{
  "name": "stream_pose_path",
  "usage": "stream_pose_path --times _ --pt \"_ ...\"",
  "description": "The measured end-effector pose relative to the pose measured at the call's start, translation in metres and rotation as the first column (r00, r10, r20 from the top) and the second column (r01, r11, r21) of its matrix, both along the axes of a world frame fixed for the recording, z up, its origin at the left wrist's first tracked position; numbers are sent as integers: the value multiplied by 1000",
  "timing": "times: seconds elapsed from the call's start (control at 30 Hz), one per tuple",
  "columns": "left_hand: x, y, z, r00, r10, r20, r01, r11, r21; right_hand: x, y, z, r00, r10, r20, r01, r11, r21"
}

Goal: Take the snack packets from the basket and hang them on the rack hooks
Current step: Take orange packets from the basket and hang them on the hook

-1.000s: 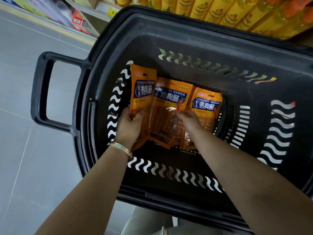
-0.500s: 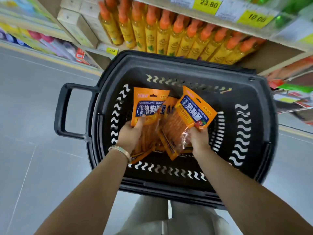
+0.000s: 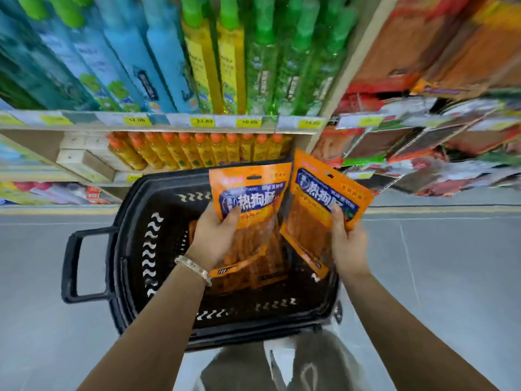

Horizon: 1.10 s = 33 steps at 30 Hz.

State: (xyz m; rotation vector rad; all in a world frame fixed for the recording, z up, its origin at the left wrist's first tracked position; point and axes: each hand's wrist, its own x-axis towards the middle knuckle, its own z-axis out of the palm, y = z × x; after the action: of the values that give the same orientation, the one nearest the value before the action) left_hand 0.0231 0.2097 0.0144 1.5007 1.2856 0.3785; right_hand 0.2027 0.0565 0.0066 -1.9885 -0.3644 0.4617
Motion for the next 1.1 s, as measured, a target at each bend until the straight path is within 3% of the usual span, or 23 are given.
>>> stream_pose_path --times 0.17,0.3,0.63,0.87,1.0,1.1 --pt "76 -17 62 978 -185 92 171 975 144 63 -44 47 988 -92 121 78 990 122" --pt "149 -51 112 963 -166 213 91 942 324 140 -75 94 965 -76 250 11 967 254" --pt "302 -99 221 902 -78 425 -118 902 416 296 -126 201 907 -69 415 -79 941 329" --pt "341 -105 304 851 -160 500 -210 770 603 347 -118 296 863 -65 500 -201 865 460" --pt "345 -94 350 788 -178 589 -277 752 598 370 -95 352 855 -72 514 -258 800 542" --pt "350 -80 375 691 -215 690 -277 803 528 383 -73 391 848 -68 525 -293 766 573"
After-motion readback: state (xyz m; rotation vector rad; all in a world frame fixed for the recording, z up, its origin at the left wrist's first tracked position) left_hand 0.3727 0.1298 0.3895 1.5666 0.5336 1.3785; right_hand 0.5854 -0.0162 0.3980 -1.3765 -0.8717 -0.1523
